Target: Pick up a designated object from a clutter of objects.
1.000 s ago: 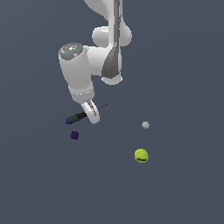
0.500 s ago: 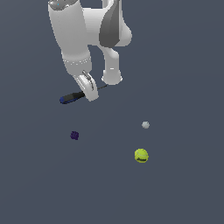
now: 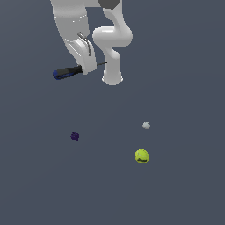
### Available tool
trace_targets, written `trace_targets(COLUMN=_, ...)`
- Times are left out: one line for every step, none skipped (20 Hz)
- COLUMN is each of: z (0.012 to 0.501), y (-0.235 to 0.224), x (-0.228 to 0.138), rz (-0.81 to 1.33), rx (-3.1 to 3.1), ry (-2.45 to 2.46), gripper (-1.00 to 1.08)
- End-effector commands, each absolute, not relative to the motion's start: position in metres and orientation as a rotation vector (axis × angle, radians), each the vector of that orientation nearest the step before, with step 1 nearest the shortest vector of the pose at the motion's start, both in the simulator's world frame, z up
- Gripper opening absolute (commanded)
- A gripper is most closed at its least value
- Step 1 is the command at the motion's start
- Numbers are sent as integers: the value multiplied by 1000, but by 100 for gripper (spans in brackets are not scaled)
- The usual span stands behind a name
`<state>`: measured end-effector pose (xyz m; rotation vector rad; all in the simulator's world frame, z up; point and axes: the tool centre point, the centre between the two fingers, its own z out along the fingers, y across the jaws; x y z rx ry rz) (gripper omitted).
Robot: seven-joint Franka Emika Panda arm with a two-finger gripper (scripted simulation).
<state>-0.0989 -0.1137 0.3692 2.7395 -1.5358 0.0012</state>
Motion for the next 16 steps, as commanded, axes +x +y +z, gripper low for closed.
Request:
trace_targets(z=390, y=-113, x=-106, rz=1, rx=2740, ry=-1535, gripper=-100)
trace_targets(z=397, y=-113, x=-108, rz=1, rx=2740, ry=-1535, gripper=-100)
trace_targets(z=403, y=-113, x=-110, rz=1, rx=2740, ry=-1535, gripper=-100)
trace_targets(z=409, y=-113, x=-112, rz=1, rx=2740, ry=-1535, gripper=-100)
trace_targets(z=415, y=-113, x=-114, rz=0, rx=2741, ry=-1534, gripper=-100)
trace_targets(z=420, y=-113, x=-115, rz=0, rx=2741, ry=-1534, gripper=-100)
trace_targets(z=424, y=-113, x=-117, rz=0, rx=2741, ry=-1534, gripper=-100)
trace_targets(z=428, y=-113, x=-118, rz=0, rx=2741, ry=-1534, gripper=-100)
trace_targets(z=432, y=-113, x=-119, rz=0, rx=2741, ry=-1534, gripper=-100)
trace_targets(z=435, y=-113, x=-120, rz=0, rx=2741, ry=-1534, gripper=-100)
trace_targets(z=438, y=-113, x=-120, rz=0, rx=2741, ry=-1534, gripper=-100)
trace_targets(z=440, y=-113, x=-121, rz=0, rx=2741, ry=-1534, gripper=-100)
trace_targets(z=442, y=-113, x=-121, rz=0, rx=2741, ry=-1534, gripper=-100)
trace_targets(z=443, y=-113, x=-121, rz=0, rx=2742, ry=-1533, gripper=-100)
trace_targets(z=444, y=-113, x=-121, rz=0, rx=2742, ry=-1533, gripper=-100)
trace_targets(z=444, y=-113, x=-121, rz=0, rx=2742, ry=-1533, gripper=-100)
